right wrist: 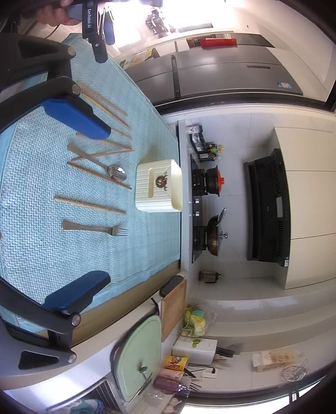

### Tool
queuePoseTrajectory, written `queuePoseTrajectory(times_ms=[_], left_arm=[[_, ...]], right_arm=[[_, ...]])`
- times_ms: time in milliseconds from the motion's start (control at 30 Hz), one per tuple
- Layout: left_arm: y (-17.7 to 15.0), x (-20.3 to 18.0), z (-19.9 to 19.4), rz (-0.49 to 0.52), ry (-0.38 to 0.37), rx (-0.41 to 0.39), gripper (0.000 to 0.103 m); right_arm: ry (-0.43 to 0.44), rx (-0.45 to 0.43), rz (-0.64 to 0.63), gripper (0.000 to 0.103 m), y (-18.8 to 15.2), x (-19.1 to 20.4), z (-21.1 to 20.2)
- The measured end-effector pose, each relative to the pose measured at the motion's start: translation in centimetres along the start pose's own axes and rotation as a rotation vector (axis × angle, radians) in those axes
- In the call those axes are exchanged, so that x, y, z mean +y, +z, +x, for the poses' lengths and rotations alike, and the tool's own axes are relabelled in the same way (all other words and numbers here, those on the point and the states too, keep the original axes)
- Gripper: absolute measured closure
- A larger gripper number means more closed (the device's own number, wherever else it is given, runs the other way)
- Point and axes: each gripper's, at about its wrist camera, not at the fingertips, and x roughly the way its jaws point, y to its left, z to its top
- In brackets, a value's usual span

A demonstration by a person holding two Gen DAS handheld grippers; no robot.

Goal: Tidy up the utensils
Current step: 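Close the left tool on a wooden chopstick while the right tool closes on the steel fork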

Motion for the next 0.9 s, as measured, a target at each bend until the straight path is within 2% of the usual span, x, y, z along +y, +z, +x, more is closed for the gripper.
queuePoseTrajectory(times_ms=[100,167,233,400,667,900], left_arm=[[1.3,1.6,1.6,-0.020,0.024,0.022,0.000],[2.1,2.8,3.0,-0.030,0.024,0.040,0.000],[2.8,4.3,4.6,-0.056,0.020,0.070,0.000],[4.6,7.7,9.6,-0.125,0.021,0.162,0.001],[7.0,8.2,16.8,-0.048,0.073,0.215,0.001],[7.0,8.7,21.7,-0.019,0.122,0.266,0.001]], right_arm=[[-0.049,0.114,-0.025,0.000,-0.4,-0.9,2.9],[-0.086,0.157,-0.001,0.000,-0.6,-1.8,4.2],[-0.086,0.180,0.043,0.000,-0.7,-2.8,5.0],[-0.065,0.209,0.078,0.000,-0.8,-4.1,6.6],[-0.044,0.236,0.089,0.000,-0.9,-4.3,8.5],[-0.060,0.235,0.088,0.000,-0.3,-5.4,9.7]])
